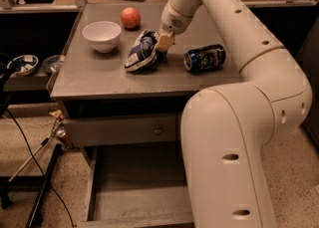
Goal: Place blue chip bag into middle drawer
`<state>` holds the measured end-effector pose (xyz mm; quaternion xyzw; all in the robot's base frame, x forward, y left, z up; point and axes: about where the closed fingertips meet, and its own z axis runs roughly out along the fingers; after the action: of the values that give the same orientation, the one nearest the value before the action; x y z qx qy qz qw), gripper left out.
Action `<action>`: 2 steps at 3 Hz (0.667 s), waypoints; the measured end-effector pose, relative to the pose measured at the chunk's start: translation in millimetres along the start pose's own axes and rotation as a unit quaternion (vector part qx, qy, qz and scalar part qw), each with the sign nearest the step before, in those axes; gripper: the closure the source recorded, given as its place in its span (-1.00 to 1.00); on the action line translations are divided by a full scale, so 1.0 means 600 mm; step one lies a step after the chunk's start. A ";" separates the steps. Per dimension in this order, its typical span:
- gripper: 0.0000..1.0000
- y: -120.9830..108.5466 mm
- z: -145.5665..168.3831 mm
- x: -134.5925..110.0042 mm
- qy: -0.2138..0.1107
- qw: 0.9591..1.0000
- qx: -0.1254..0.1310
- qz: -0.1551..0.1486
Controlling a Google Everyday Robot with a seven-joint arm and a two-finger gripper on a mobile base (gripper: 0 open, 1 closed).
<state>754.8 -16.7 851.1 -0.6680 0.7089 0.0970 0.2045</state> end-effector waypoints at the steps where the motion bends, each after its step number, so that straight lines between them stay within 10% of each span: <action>1: 1.00 0.000 0.000 0.000 0.000 1.000 0.000 0.000; 2: 1.00 -0.004 -0.013 -0.004 -0.007 1.000 0.018 -0.001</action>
Offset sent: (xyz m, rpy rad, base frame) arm -0.0073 -0.0019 0.0121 0.0137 -0.0335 -0.0065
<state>756.1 -17.8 859.6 -0.6641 0.7086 0.0892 0.2213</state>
